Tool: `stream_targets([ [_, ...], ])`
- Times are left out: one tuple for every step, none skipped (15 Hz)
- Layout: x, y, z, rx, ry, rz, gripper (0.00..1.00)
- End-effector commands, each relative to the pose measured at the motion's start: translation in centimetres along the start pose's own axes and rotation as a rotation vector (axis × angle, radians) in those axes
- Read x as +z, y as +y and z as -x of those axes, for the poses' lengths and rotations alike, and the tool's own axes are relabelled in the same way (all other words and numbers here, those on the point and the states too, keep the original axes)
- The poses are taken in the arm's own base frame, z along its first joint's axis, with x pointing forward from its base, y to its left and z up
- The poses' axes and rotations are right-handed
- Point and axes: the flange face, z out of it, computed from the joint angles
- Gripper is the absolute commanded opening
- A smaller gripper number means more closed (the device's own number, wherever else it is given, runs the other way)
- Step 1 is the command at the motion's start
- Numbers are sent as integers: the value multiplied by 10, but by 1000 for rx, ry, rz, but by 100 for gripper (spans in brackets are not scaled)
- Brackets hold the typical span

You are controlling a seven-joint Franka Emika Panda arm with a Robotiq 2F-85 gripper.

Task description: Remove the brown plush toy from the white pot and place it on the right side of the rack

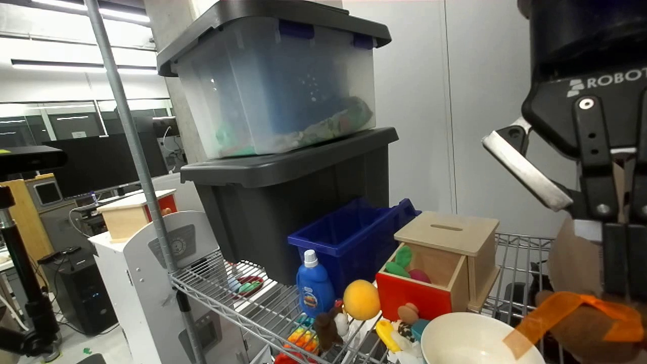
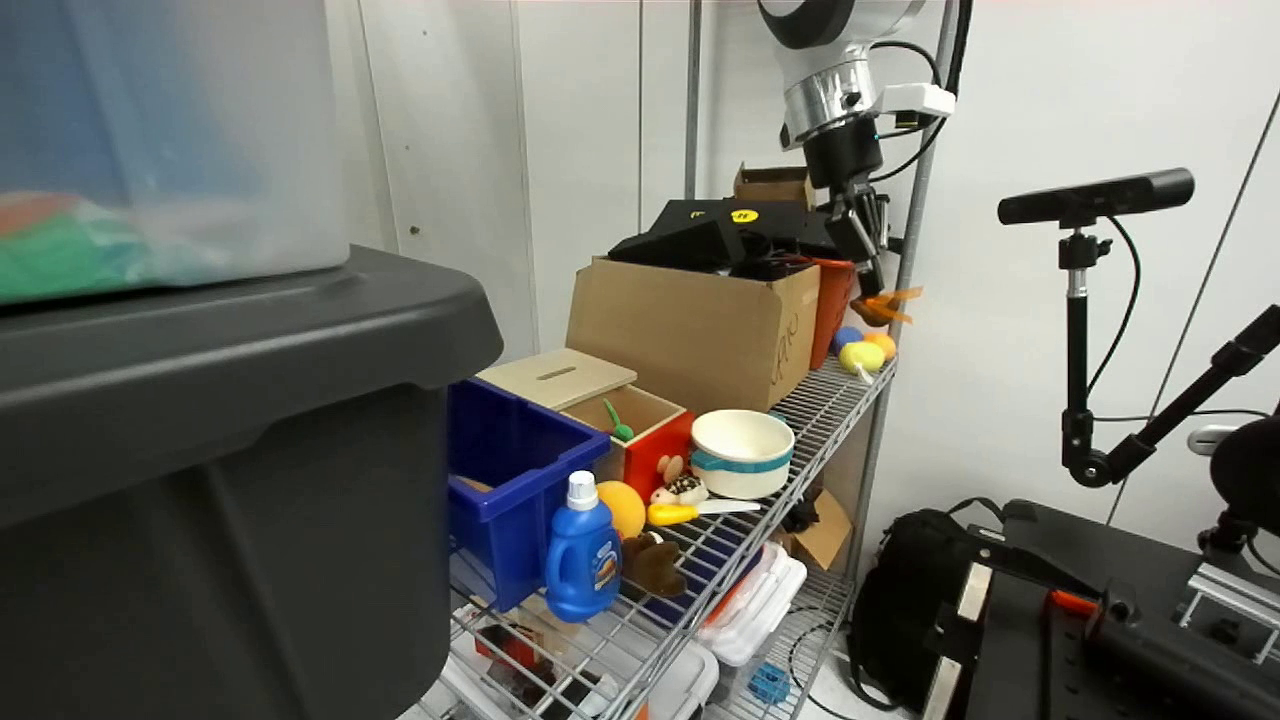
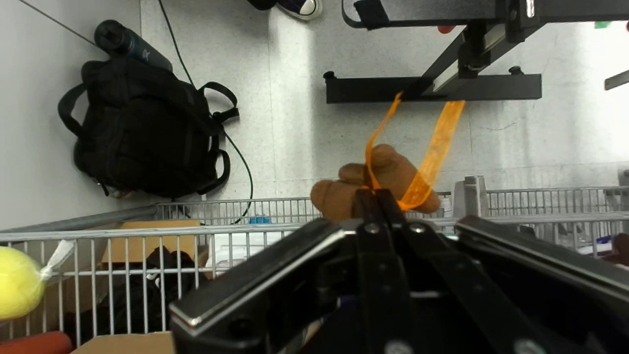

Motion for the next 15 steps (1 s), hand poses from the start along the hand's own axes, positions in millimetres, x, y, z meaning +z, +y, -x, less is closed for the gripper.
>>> stream_targets([
  [-3, 20, -7, -16, -4, 21, 1],
  [-1, 24, -9, -17, -1, 22, 1],
  [0, 29, -11, -20, 2, 24, 1],
  [3, 32, -14, -22, 2, 25, 1],
  [5, 36, -17, -25, 2, 26, 1],
  [7, 38, -21, -28, 0, 27, 1],
  [9, 40, -25, -30, -1, 29, 1],
  [10, 42, -28, -32, -2, 30, 1],
  [10, 44, -31, -32, -4, 34, 1],
  [10, 45, -34, -33, -5, 37, 1],
  [10, 46, -37, -32, -4, 41, 1],
  [11, 48, -40, -32, -5, 43, 1],
  [11, 49, -43, -33, -4, 47, 1],
  [11, 50, -46, -34, -4, 51, 1],
  [11, 51, -50, -35, -3, 57, 1],
])
